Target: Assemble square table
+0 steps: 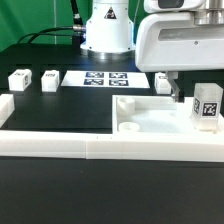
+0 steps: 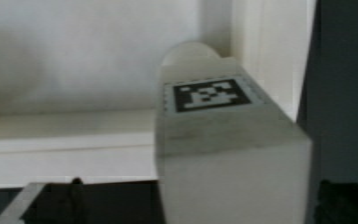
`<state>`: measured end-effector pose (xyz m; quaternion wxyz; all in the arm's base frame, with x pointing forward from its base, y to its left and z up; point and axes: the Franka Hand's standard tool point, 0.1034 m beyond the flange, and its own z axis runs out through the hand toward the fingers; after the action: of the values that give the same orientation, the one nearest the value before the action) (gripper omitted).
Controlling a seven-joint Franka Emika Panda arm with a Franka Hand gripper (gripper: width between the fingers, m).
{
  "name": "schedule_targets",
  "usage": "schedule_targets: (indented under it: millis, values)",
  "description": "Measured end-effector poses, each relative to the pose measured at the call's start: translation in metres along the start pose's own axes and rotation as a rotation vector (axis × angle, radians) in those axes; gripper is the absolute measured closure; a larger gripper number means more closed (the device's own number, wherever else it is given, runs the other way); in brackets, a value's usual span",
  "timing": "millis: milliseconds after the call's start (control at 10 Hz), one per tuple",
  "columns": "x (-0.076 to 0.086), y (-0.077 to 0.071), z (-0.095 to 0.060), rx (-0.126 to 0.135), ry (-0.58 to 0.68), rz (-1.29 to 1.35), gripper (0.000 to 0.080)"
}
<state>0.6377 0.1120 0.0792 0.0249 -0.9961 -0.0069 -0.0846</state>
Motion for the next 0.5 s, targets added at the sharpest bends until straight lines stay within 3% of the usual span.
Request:
schedule_targets:
  millis: [100, 200, 300, 500]
  values:
    - [0.0000, 0.0003, 0.0000, -0.003, 0.000, -0.032, 0.0151]
    - [0.0001, 0.0003, 0.0000, -0.003, 0.000, -0.010, 0.0275]
    - [0.0001, 0.0003, 0.0000, -0.003, 0.000, 0.006, 0.0275]
    - [0.0000, 0.0002, 0.0000, -0.002, 0.000, 0.042, 0.0510]
